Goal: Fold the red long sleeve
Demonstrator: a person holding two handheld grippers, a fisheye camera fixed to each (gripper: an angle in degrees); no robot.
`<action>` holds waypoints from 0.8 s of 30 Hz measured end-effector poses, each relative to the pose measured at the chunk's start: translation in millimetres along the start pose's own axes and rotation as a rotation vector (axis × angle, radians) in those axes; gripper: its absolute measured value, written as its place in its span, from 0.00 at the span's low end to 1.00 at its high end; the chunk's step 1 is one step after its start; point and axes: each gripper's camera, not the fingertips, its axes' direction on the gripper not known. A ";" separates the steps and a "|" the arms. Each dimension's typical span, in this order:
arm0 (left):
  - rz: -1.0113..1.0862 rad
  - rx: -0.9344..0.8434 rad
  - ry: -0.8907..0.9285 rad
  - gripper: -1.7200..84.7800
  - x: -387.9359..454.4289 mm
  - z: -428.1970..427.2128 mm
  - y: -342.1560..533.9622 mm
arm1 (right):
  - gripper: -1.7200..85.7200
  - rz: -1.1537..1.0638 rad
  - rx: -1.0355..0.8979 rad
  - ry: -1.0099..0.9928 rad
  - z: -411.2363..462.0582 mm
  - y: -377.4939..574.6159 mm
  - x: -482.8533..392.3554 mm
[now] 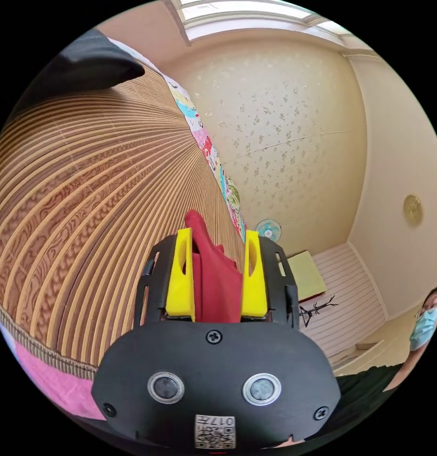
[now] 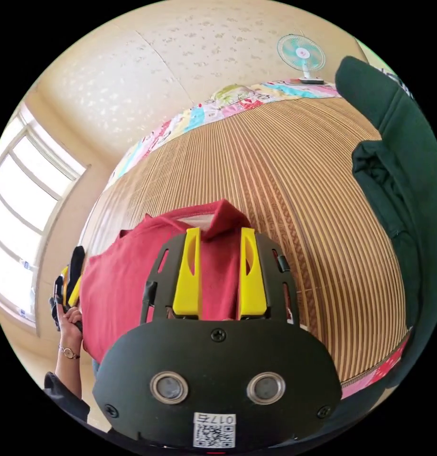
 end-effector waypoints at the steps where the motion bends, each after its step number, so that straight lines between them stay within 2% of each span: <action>1: 0.002 0.013 -0.007 0.21 -3.9 -9.9 9.0 | 0.16 -0.039 0.043 0.014 -1.9 3.7 -13.4; 6: 0.046 -0.110 -0.070 0.23 -6.8 -38.9 62.0 | 0.17 -0.118 0.022 0.006 20.7 5.2 -46.5; 8: 0.007 -0.191 -0.140 0.25 -13.9 -43.9 100.6 | 0.17 -0.098 0.012 -0.008 30.9 3.0 -51.6; 12: -0.081 -0.264 -0.130 0.25 -27.1 -33.0 154.6 | 0.16 -0.073 0.004 -0.029 42.9 0.0 -59.2; 16: -0.154 -0.288 -0.170 0.21 -41.6 -4.6 193.6 | 0.15 -0.081 -0.039 -0.047 55.0 -8.9 -73.7; 19: -0.191 -0.294 -0.147 0.15 -47.1 14.6 205.4 | 0.13 -0.126 -0.096 0.079 48.0 -16.0 -103.2; 22: -0.065 -0.285 -0.098 0.12 -17.0 30.4 207.1 | 0.13 -0.264 -0.045 0.101 14.9 -10.0 -149.3; 24: 0.057 -0.311 -0.111 0.12 13.1 47.6 208.0 | 0.14 -0.334 -0.043 0.008 -7.0 -9.9 -176.7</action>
